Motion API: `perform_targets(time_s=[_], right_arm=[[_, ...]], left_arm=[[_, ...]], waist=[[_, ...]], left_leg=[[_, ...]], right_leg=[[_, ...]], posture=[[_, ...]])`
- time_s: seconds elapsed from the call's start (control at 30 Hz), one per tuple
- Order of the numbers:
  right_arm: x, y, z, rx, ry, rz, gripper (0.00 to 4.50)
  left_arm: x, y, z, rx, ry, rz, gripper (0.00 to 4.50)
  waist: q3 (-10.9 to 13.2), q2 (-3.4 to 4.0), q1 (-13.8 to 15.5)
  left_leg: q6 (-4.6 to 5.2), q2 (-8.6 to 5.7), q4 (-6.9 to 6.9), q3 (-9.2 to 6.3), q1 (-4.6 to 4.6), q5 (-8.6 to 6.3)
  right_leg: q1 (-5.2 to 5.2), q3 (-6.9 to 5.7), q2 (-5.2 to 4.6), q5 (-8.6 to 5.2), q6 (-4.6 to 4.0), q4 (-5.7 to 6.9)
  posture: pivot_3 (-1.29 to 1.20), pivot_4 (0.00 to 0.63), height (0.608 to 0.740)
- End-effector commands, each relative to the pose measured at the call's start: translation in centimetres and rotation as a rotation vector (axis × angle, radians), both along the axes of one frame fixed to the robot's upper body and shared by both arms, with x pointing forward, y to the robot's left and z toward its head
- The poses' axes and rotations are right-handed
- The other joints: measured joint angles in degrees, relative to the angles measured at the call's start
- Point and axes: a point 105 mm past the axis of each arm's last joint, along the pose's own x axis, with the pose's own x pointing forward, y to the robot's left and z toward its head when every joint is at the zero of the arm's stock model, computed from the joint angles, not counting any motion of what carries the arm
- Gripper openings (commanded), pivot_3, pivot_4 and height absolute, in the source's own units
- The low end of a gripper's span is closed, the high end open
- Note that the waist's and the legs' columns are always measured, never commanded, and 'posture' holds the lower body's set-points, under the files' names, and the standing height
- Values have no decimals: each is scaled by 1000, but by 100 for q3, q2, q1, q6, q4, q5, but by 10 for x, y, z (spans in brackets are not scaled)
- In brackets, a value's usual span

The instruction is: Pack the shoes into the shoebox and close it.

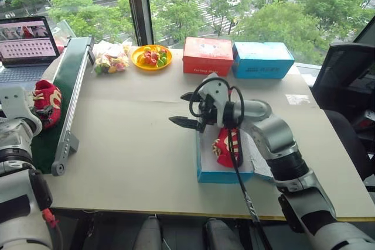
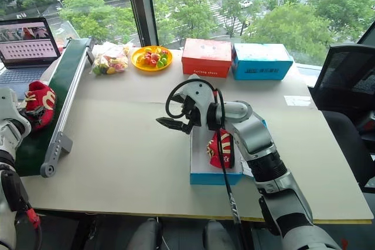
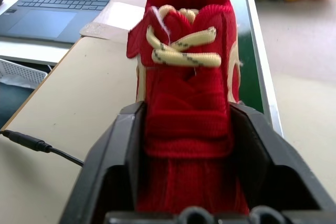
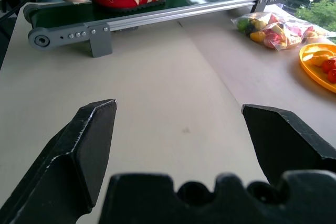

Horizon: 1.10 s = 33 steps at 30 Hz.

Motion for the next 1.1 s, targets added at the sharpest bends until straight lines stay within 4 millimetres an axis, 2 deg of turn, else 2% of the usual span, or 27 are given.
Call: perform_targets(time_s=[0.03, 0.07, 0.13, 0.23, 0.33, 0.43, 0.5, 0.57, 0.63, 0.7, 0.77, 0.87, 1.0, 1.1], right_arm=[[-4, 0, 24, 29, -80, 6, 4500], [-3, 0, 24, 28, -80, 3, 4500], [-2, -2, 25, 30, -80, -3, 4500], [0, -3, 27, 47, -73, -8, 4500], [5, -6, 38, 139, -35, -37, 4500], [18, -16, 61, 356, 73, -107, 4500], [28, -27, 76, 508, 176, -145, 4500], [36, -38, 94, 633, 229, -185, 4500], [37, -49, 123, 798, 281, -173, 4500], [35, -56, 139, 873, 315, -151, 4500], [37, -58, 141, 882, 358, -167, 4500], [44, -60, 132, 878, 477, -244, 4500], [38, -58, 131, 878, 564, -232, 4500], [32, -55, 131, 871, 583, -221, 4500]], left_arm=[[2, 6, 42, 2, -133, 20, 1046], [2, 6, 45, -4, -146, 26, 697], [4, 5, 57, 6, -186, 24, 301], [11, -7, 87, 50, -287, -24, 301], [22, -37, 116, 50, -409, -149, 301], [31, -97, 137, 6, -508, -391, 301], [31, -148, 142, -20, -529, -580, 301], [25, -195, 140, -13, -523, -739, 301], [14, -240, 141, 70, -526, -889, 301], [6, -267, 150, 72, -563, -962, 301], [1, -286, 159, 77, -595, -1011, 301], [-6, -310, 175, 89, -647, -1078, 301], [-7, -321, 187, 98, -677, -1124, 301], [-5, -327, 187, 94, -676, -1144, 301]], waist=[[0, -1, -4], [-1, -2, -4], [0, -2, -3], [1, -5, -3], [2, -6, 26], [1, -7, 96], [1, -7, 107], [1, -7, 128], [1, -6, 121], [2, -6, 117], [2, -6, 87], [2, -5, 28], [3, -1, -37], [3, 1, -47]], left_leg=[[0, 0, 0, 0, 0, 0], [0, 0, 0, 0, 0, 0], [0, 0, 0, 0, 0, 0], [0, 0, -2, -1, -3, 0], [-1, -1, 0, -2, -7, 0], [-9, 0, 0, -3, -7, 6], [-12, 0, 0, -4, -7, 8], [-14, -3, 0, -6, -8, 9], [-14, -3, -2, -7, -8, 9], [-13, -3, -3, -8, -8, 9], [-12, -3, -8, -8, -10, 9], [-10, -2, -8, -8, -7, 8], [-6, -7, -5, -7, -8, 11], [-4, -6, -10, -8, -7, 11]], right_leg=[[0, 0, 0, 0, 0, 0], [1, 0, 0, 0, 0, 0], [1, 0, 0, 0, 0, -1], [-1, -1, 0, 0, 0, -2], [-2, -2, -1, 0, 0, -2], [-1, -2, -1, 1, -1, 0], [1, -2, -2, 2, -3, 1], [5, -2, -7, 2, -3, 5], [6, -2, -7, 3, -4, 4], [2, -1, -5, 3, -5, 4], [-2, 0, -5, 3, -5, 3], [-2, 2, -3, 3, -5, 1], [0, 6, -5, 3, -5, 1], [0, 6, -3, 3, -5, 0]], posture=[[0, 150, 739], [0, 150, 739], [0, 150, 739], [0, 150, 739], [0, 150, 739], [0, 150, 739], [0, 150, 739], [0, 150, 739], [0, 150, 739], [0, 150, 739], [0, 150, 739], [0, 150, 739], [0, 150, 739], [0, 150, 739]])
